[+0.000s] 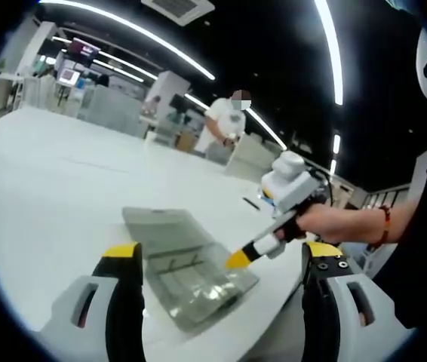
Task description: Insert the divider into the dual guide fixture by aligning both edges with the guide slots and pushing it downward to the bottom, including one-sided entry, uneven engagement, binding, and posture correction.
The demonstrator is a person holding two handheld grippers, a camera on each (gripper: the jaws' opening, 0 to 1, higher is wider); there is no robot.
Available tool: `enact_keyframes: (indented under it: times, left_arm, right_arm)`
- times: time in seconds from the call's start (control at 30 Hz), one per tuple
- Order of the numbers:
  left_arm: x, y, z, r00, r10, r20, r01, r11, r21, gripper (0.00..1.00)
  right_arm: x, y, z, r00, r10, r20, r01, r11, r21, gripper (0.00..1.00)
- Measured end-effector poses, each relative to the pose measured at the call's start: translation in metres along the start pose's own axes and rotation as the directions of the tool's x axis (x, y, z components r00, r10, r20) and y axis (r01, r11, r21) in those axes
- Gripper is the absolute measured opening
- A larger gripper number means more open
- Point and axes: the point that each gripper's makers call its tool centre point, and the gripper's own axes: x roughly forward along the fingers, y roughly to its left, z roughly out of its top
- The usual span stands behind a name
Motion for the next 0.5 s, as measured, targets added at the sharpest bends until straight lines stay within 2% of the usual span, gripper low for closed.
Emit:
enact_keyframes:
  times: [0.5]
  left_arm:
    - [-0.0006, 0.0000, -0.0020, 1.000, 0.000, -0.007, 0.000, 1.000, -0.005, 0.85]
  right_arm:
    - [0.0082, 0.0018, -0.0011, 1.000, 0.003, -0.002, -0.003, 1.000, -0.002, 0.01]
